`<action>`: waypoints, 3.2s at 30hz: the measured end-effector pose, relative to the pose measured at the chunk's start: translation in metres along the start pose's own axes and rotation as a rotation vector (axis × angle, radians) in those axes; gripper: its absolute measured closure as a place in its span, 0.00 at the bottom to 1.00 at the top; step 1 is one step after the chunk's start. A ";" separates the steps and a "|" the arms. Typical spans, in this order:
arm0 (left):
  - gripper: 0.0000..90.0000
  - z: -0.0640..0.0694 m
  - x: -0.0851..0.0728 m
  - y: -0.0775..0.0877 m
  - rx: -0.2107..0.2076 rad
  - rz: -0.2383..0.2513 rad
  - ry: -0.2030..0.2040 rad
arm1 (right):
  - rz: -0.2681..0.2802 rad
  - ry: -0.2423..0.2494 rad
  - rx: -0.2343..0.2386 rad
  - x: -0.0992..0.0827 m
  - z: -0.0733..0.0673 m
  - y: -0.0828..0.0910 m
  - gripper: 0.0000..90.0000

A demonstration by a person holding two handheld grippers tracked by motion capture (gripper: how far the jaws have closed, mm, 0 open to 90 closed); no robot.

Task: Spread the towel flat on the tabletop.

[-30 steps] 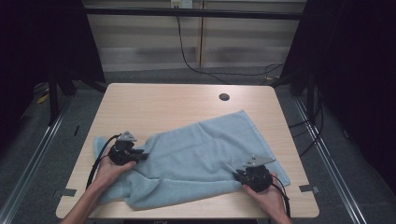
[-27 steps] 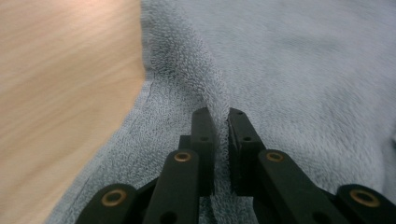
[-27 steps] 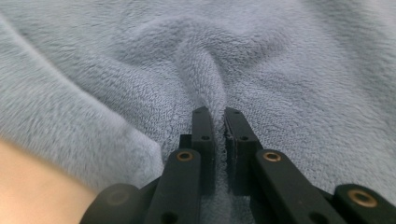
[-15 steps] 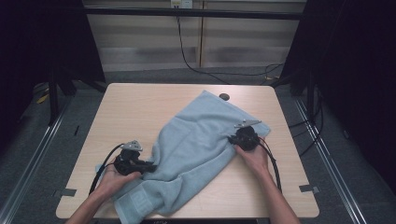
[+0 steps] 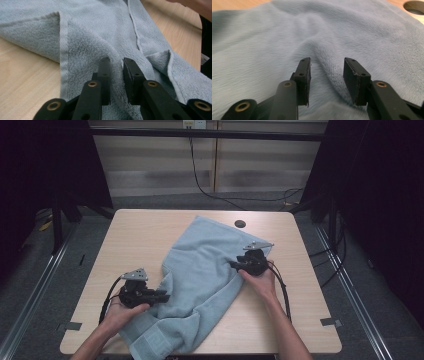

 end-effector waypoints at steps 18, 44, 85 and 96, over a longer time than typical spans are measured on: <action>0.71 -0.007 0.021 0.013 0.046 0.058 -0.009 | -0.121 0.059 0.191 -0.063 -0.110 0.024 0.42; 0.98 0.008 0.001 -0.024 -0.102 -0.069 0.008 | -0.096 0.026 -0.030 -0.047 -0.022 0.035 0.90; 0.98 0.011 -0.029 0.001 -0.043 -0.051 0.061 | 0.038 -0.013 0.052 -0.111 -0.092 0.151 0.93; 0.91 0.009 -0.025 0.003 -0.034 -0.034 0.068 | 0.054 0.011 0.038 -0.103 -0.101 0.152 0.73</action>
Point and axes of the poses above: each handheld gripper's, and its own axes: y roughly backward along the jaws, x roughly out of its top, z roughly to its right, the point moved 8 cm from there along -y, roughly forward along the jaws, and after that the axes turned 15 degrees about x, right-handed, at the moved point
